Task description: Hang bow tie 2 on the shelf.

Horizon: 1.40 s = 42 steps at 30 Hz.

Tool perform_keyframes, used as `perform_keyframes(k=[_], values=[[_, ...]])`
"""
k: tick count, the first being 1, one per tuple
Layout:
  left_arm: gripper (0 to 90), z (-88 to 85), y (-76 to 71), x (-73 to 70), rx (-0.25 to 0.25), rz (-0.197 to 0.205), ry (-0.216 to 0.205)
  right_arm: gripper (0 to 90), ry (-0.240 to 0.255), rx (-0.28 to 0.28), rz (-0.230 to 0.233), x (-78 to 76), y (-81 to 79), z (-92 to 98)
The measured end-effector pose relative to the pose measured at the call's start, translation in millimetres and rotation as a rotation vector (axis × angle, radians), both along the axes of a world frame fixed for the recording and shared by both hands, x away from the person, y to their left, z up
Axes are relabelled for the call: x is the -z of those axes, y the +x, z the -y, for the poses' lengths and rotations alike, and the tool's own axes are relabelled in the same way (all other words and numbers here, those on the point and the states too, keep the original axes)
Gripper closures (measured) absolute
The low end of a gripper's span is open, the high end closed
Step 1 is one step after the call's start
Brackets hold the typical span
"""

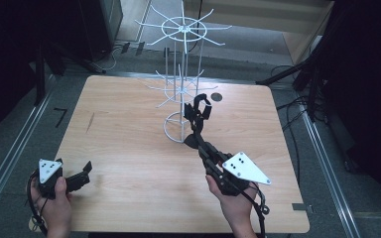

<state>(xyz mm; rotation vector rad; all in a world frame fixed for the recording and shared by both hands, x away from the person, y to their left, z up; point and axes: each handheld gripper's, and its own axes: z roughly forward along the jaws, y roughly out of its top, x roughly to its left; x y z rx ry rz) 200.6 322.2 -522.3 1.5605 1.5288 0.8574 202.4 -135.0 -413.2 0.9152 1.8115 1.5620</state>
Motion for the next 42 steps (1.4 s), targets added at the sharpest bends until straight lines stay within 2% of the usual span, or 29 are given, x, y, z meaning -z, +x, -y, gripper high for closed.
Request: perform_keyframes(k=[14, 21, 28, 37, 42], values=[[3.7, -0.2, -0.1, 0.1, -0.001, 0.003, -0.008, 76.2, 0.014, -0.008, 0.042, -13.1, -1.2, -9.9], [3.8, -0.3, 0.0, 0.0, -0.003, 0.001, -0.007, 76.2, 0.009, -0.027, 0.04, -12.0, -1.0, -16.6], [3.8, -0.4, 0.0, 0.1, -0.004, 0.002, -0.006, 76.2, 0.022, -0.045, 0.058, -12.8, -1.5, -22.5], [3.7, -0.5, 0.0, 0.1, -0.004, 0.003, -0.006, 76.2, -0.005, -0.057, 0.022, -2.5, 5.1, -29.3], [3.7, -0.6, 0.0, 0.2, -0.004, 0.005, -0.008, 76.2, -0.019, -0.052, -0.025, 12.1, 14.8, -30.8]])
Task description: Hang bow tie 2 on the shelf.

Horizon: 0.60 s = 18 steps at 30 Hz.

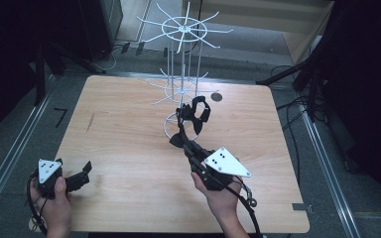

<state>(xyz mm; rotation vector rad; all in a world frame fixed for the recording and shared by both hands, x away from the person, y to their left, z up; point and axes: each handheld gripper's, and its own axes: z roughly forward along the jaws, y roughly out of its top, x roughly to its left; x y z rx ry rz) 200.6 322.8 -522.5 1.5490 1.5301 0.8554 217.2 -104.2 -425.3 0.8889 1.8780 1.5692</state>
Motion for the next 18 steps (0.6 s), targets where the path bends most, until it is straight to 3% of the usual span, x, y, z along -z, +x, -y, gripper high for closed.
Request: perform_keyframes(k=[5, 18], values=[[3.7, 0.0, 0.1, -0.1, 0.0, -0.003, 0.001, 76.2, 0.001, 0.003, 0.004, 2.2, 1.5, -0.8], [3.7, 0.4, 0.0, -0.2, 0.0, -0.006, 0.003, 76.2, 0.04, 0.025, 0.089, -15.9, -12.6, 7.0]])
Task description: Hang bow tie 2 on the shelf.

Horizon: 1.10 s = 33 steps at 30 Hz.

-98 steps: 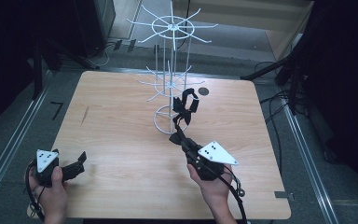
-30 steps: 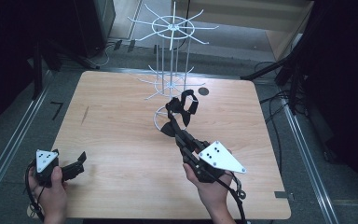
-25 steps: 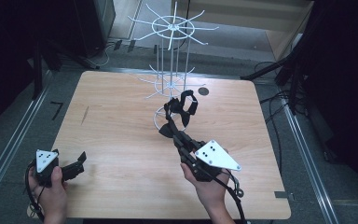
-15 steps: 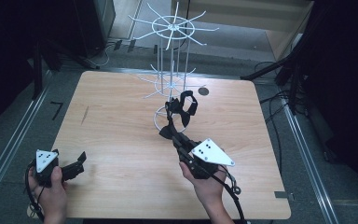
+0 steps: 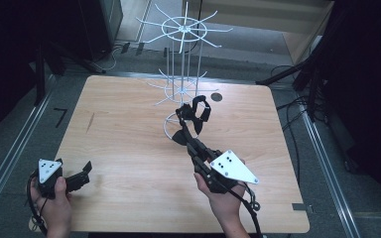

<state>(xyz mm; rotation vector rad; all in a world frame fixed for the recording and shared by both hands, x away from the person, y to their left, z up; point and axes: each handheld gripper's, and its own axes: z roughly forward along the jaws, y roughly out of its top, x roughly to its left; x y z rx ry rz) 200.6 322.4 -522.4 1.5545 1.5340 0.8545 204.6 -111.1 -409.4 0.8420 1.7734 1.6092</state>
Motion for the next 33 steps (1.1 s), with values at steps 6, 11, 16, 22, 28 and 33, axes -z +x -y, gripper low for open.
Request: perform_keyframes(k=[6, 11, 16, 22, 28, 33], values=[[3.7, 0.0, 0.0, -0.1, 0.001, -0.001, 0.002, 76.2, 0.0, -0.021, 0.01, -2.5, -1.7, -0.7], [3.7, -0.4, 0.2, 0.2, 0.0, 0.004, -0.004, 76.2, -0.008, -0.005, -0.016, 6.2, 4.6, -1.9], [3.7, -0.4, 0.2, 0.1, 0.0, 0.001, -0.002, 76.2, -0.015, -0.001, -0.032, 11.8, 8.0, -1.5], [3.7, -0.4, 0.1, 0.2, 0.0, 0.005, -0.003, 76.2, -0.019, 0.0, -0.073, 21.4, 14.3, -2.2], [3.7, -0.2, 0.0, 0.1, 0.0, 0.002, 0.0, 76.2, -0.035, 0.023, -0.102, 28.0, 24.0, -1.4], [3.7, -0.3, 0.1, 0.1, 0.0, 0.002, 0.0, 76.2, -0.046, 0.042, -0.13, 35.8, 33.7, -2.1]])
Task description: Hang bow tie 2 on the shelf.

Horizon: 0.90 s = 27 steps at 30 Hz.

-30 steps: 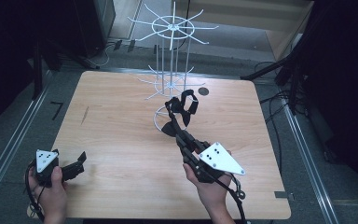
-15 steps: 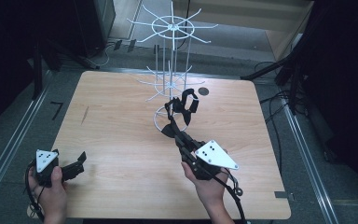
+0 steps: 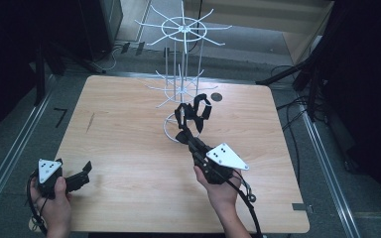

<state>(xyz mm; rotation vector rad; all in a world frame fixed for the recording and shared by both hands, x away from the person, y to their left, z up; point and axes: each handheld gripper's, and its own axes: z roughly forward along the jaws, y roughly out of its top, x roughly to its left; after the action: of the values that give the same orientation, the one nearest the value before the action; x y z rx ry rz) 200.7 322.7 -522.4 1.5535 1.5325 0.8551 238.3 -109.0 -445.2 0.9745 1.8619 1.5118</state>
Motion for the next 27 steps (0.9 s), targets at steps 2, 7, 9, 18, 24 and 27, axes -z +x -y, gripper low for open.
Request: perform_keyframes(k=[2, 7, 9, 18, 24, 27], values=[[3.8, 0.0, 0.0, 0.0, 0.0, 0.0, 0.0, 76.2, -0.007, 0.008, -0.009, 2.7, 2.9, -1.3], [3.8, -0.2, 0.0, 0.0, 0.001, 0.0, -0.002, 76.2, -0.016, 0.02, -0.018, 6.7, 9.0, -3.3], [3.8, -0.1, 0.1, 0.0, 0.001, -0.001, 0.0, 76.1, -0.012, 0.039, -0.026, 8.5, 13.8, -3.4], [3.8, -0.1, 0.1, 0.0, 0.0, -0.001, -0.001, 76.1, -0.012, 0.066, -0.076, 19.3, 29.5, -8.7], [3.8, -0.3, 0.3, 0.0, 0.006, -0.002, -0.003, 76.0, -0.019, 0.07, -0.104, 28.3, 38.6, -14.1], [3.8, -0.6, 0.4, 0.1, 0.005, -0.001, -0.005, 75.9, -0.027, 0.068, -0.112, 31.6, 41.4, -15.6]])
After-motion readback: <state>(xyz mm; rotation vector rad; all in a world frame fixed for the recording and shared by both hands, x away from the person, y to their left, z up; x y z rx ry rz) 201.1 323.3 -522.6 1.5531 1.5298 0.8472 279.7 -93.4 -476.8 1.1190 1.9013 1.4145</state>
